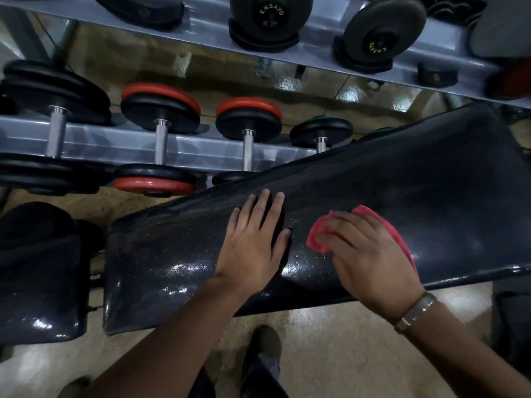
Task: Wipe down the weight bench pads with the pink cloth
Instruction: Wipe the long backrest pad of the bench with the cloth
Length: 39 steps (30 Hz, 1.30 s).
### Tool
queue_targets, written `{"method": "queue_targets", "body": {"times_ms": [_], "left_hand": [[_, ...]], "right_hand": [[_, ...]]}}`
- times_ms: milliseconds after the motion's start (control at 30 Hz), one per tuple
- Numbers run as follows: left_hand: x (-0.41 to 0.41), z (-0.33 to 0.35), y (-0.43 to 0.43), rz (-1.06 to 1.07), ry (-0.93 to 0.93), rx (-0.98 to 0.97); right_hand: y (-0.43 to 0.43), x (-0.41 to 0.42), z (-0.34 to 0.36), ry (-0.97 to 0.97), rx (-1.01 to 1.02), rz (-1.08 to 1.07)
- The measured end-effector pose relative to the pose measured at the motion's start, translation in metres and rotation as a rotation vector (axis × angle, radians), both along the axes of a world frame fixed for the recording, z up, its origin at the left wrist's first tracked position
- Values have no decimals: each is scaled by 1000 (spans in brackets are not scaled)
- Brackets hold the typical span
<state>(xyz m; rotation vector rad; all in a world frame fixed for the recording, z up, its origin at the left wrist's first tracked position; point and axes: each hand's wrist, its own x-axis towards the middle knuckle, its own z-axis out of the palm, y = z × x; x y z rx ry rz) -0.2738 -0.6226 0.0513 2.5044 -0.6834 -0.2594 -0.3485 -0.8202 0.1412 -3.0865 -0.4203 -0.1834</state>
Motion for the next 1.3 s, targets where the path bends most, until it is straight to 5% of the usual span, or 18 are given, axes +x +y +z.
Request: {"method": "queue_targets", "body": {"times_ms": [167,300,433,633,800,967,1133,1300], "left_hand": [[-2,3,-2,6,25,11],[-2,5,0,6,7,28],[-3,4,2,15,-18,54],[-11,0,4,29,-51,62],[-17,-3,6,31,-57,50],[-20,-9,13,6,-64,55],[-23,-14,18,4,-68,26],[-21,-15,21,4,-85,40]], "right_hand": [[2,-6,1,-87,24,-266],[4,-20,1,-21,30,-39],[-4,-13,10,-157,6,-317],[0,-31,-4,40,-39,38],[8,-28,-6,-58,25,-137],[-2,-41,-11,-31,24,184],[5,-39,-11,-119,51,-101],[-2,-45,-8,-46,7,202]]}}
